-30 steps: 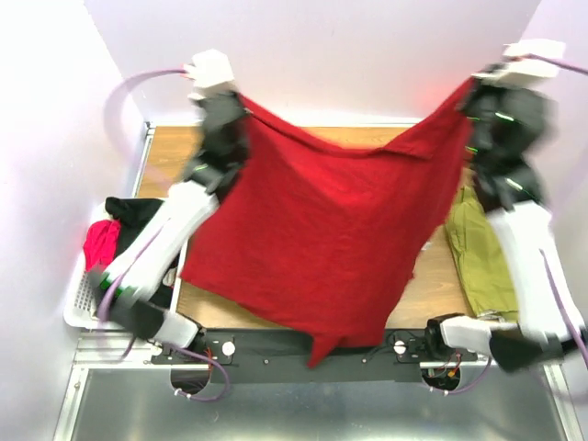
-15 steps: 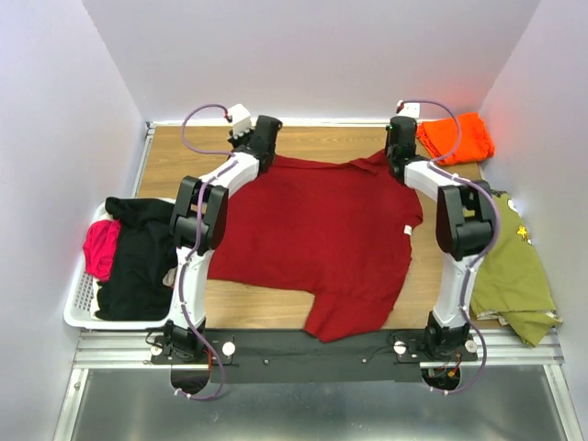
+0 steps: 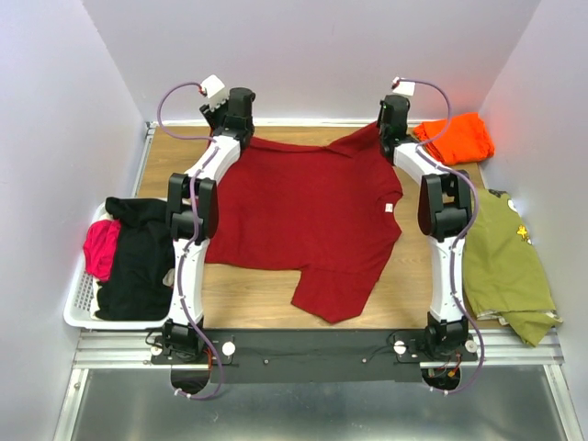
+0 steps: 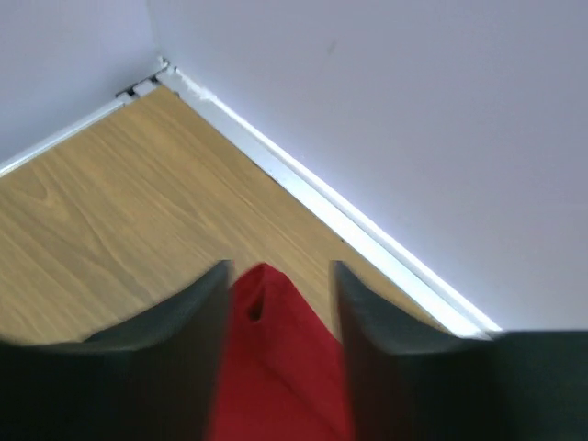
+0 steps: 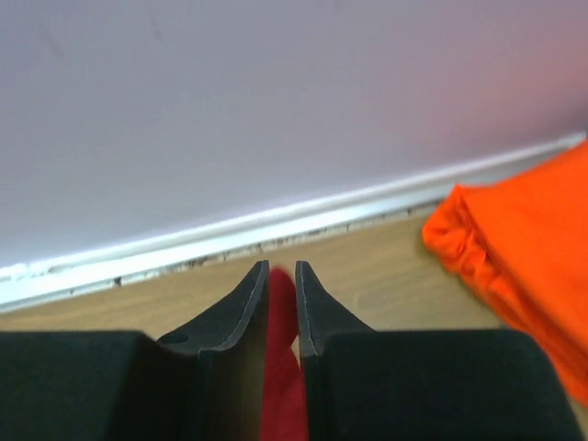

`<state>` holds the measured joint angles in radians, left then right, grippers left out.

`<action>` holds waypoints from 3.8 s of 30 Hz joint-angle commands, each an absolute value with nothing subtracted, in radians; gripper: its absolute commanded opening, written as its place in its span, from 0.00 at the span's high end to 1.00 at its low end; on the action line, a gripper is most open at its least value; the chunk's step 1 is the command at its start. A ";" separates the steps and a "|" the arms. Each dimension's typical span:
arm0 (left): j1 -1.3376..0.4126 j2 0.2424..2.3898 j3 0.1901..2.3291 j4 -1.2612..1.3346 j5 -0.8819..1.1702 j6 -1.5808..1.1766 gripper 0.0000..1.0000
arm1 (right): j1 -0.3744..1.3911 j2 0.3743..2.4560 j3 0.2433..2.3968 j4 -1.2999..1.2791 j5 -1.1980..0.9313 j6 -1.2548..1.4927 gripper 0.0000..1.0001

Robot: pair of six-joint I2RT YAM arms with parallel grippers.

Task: Fold and stack the t-shirts
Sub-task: Flatten out the tshirt

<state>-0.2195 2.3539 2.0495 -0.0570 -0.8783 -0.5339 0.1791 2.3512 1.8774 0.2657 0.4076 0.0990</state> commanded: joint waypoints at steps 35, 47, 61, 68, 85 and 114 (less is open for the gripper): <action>-0.319 1.941 1.370 -0.287 -0.523 -0.683 0.02 | 0.440 1.703 0.982 -0.198 0.281 0.515 0.16; -0.354 1.873 1.174 -0.204 -0.463 -0.724 0.02 | 0.449 1.677 0.835 -0.229 0.388 0.572 0.16; -0.362 1.798 1.126 -0.187 -0.460 -0.723 0.02 | 0.306 1.858 1.037 -0.337 0.401 0.529 0.14; -0.370 1.802 1.141 -0.183 -0.463 -0.712 0.02 | 0.195 1.960 1.201 -0.353 0.361 0.465 0.14; -0.388 1.744 1.086 -0.187 -0.491 -0.718 0.02 | 0.137 1.962 1.410 -0.445 0.348 0.382 0.13; -0.506 1.621 0.787 -0.287 -0.446 -0.963 0.02 | 0.192 1.566 0.847 -0.291 0.213 0.509 0.15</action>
<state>-0.5117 1.6115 0.8101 -0.1371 -0.4534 -0.8757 0.1837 1.6073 0.8959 -0.3290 0.2333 0.4683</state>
